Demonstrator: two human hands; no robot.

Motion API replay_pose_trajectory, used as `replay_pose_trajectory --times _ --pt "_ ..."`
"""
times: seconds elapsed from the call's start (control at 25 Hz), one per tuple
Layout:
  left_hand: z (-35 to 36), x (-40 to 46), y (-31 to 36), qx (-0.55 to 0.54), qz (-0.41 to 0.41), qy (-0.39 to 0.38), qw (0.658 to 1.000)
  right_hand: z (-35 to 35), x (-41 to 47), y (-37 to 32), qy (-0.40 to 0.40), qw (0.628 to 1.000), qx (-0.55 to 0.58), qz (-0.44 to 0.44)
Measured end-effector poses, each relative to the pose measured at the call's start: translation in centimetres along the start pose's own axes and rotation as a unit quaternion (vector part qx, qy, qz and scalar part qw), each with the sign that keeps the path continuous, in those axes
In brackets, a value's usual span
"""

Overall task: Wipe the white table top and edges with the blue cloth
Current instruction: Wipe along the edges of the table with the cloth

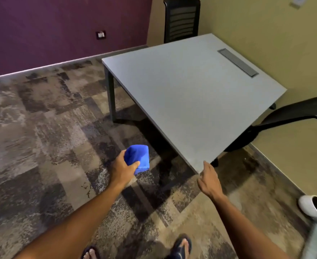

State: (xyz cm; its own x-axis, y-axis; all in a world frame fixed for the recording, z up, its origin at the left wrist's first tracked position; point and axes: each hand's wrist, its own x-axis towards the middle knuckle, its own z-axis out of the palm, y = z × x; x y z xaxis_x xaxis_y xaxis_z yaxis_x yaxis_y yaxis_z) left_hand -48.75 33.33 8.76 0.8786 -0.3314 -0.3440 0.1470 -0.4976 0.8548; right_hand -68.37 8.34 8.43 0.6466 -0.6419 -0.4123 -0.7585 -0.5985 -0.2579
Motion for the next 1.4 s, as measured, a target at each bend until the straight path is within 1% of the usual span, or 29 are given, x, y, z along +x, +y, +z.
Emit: replay_pose_trajectory --times 0.16,0.28,0.4,0.48,0.6,0.72,0.84,0.96,1.04,1.16,1.4 --pt "1.5 1.4 -0.3 0.006 0.034 0.005 0.999 -1.1 5.3 0.8 0.020 0.999 -0.037 -0.024" --pt "4.1 1.5 -1.4 0.013 0.046 0.043 0.998 -0.5 10.1 2.4 0.022 0.999 -0.046 0.020" --pt "7.3 1.8 -3.0 0.036 0.037 0.050 0.997 0.8 13.8 3.8 0.039 0.994 -0.098 0.028" --pt "9.4 2.3 -3.9 0.048 0.054 0.052 0.996 1.6 15.6 4.4 0.034 0.995 -0.087 0.035" --pt "12.4 4.8 -5.2 0.044 0.072 0.083 0.993 2.6 18.1 5.5 0.036 0.996 -0.067 0.040" --pt "14.5 8.1 -6.1 0.037 0.070 0.103 0.992 2.8 19.2 6.8 0.102 0.992 -0.076 0.018" --pt "15.9 11.2 -6.3 0.015 0.116 0.139 0.983 4.2 20.8 8.1 0.185 0.980 -0.066 -0.016" --pt "17.6 12.9 -5.6 -0.007 0.137 0.173 0.975 5.4 21.4 8.9 0.203 0.977 -0.062 -0.035" --pt "19.1 13.4 -5.4 -0.006 0.135 0.156 0.978 5.4 21.8 9.3 0.208 0.975 -0.068 -0.031" --pt "21.7 13.7 -4.9 0.015 0.106 0.097 0.990 5.7 22.1 9.5 0.227 0.971 -0.074 -0.028" --pt "26.2 11.7 -4.3 -0.012 0.149 0.082 0.985 5.7 22.3 9.7 0.232 0.969 -0.074 -0.035"
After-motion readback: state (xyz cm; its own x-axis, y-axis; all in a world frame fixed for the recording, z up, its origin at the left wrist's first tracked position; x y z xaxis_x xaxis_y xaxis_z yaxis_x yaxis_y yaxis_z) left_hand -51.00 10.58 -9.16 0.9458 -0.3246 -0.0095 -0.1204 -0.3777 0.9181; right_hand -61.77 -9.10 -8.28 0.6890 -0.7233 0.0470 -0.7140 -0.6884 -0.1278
